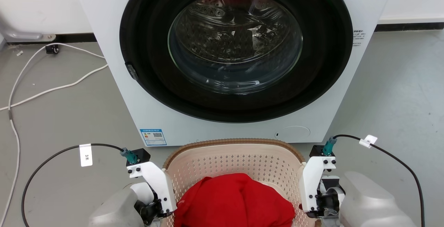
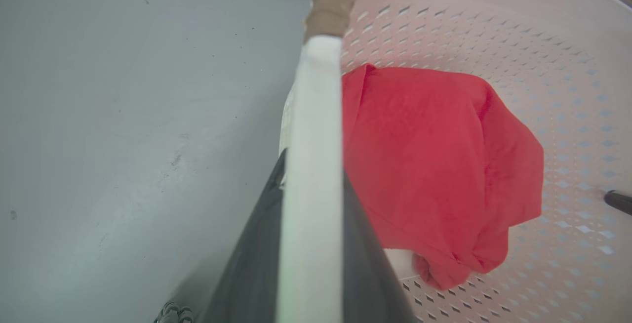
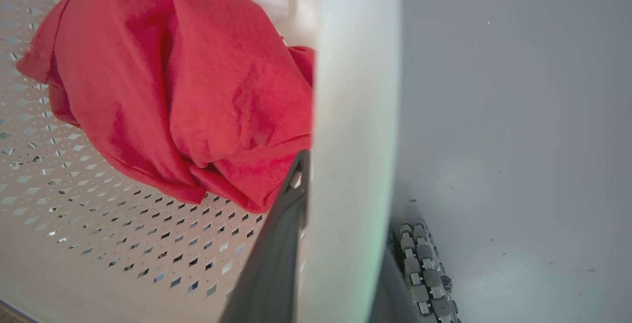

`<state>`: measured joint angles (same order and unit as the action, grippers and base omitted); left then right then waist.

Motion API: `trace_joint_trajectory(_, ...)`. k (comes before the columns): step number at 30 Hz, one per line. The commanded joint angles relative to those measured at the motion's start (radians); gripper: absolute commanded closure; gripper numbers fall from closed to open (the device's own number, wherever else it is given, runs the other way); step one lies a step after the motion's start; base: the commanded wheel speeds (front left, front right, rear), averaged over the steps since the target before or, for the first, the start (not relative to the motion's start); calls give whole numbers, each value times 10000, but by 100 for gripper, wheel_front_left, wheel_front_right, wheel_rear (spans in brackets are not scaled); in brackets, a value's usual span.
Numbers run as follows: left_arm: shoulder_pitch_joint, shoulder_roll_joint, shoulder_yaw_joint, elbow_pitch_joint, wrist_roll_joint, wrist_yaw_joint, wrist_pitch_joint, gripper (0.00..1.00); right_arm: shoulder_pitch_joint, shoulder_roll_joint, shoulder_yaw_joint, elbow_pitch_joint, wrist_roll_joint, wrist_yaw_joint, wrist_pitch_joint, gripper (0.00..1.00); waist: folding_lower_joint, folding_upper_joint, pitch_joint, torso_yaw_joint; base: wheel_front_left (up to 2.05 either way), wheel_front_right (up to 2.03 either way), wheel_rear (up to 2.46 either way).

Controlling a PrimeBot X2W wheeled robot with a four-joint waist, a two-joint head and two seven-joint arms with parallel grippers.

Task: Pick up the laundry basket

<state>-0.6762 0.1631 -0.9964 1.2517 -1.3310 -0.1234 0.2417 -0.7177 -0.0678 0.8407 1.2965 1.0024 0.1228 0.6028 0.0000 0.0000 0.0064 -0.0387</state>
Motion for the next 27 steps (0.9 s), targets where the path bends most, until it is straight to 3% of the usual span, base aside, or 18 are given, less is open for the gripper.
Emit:
trace_joint_trajectory(1, 120, -237, -16, -149, -30, -133, -79, 100, 35, 324, -40, -147, 78, 147, 27, 100, 0, 0, -3, -3, 0, 0, 0)
trace_joint_trajectory(27, 92, -176, -118, -127, -108, -132, -119, 100, 121, 322, -63, -147, 136, 147, 23, 100, 0, 0, -17, -2, 0, 0, 0)
